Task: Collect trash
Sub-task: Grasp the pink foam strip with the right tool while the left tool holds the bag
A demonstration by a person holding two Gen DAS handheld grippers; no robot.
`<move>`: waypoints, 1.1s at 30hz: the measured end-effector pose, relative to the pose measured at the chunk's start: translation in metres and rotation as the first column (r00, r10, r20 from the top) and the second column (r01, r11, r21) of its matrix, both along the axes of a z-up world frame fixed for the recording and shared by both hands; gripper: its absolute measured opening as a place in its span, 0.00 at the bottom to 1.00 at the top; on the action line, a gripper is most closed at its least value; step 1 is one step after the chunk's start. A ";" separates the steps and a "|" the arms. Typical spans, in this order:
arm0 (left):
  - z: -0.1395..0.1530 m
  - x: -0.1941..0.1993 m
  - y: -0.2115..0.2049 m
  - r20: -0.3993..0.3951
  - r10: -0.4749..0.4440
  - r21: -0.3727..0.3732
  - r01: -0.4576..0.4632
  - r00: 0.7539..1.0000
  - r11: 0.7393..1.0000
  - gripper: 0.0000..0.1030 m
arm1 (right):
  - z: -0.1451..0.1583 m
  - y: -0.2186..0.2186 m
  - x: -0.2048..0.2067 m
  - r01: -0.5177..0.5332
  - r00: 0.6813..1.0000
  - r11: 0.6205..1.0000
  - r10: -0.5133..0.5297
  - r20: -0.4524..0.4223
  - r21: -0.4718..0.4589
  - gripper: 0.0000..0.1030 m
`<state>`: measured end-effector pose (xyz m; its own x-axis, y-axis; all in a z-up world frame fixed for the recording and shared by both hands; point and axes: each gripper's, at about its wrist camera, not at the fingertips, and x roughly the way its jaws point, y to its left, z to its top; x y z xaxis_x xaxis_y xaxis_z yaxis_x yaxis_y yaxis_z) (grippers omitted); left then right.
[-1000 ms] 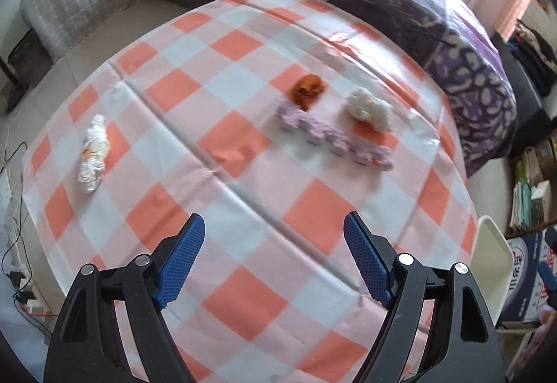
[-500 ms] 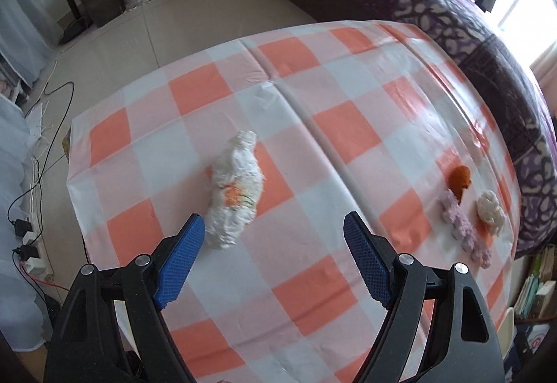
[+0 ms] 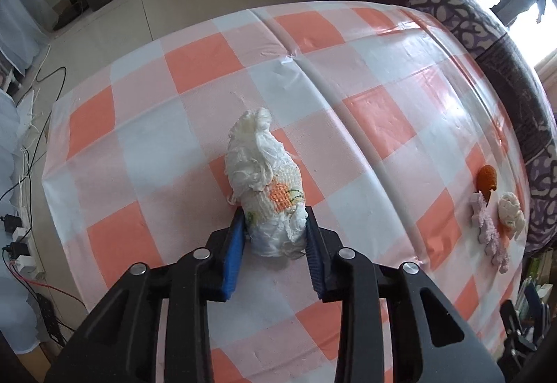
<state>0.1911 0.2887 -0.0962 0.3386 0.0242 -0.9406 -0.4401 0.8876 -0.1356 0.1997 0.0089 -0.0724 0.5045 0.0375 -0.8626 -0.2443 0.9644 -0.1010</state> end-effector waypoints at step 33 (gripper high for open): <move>0.102 -0.026 -0.045 0.274 -0.128 -0.065 0.152 0.953 0.986 0.31 | 0.036 0.018 -0.012 0.083 0.995 0.976 -0.092 0.035 0.200 0.28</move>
<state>0.1653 0.2433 0.0061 0.5725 -0.1173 -0.8115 -0.2494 0.9179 -0.3086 0.1875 0.0268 -0.0360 0.5505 0.1595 -0.8195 -0.1579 0.9838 0.0855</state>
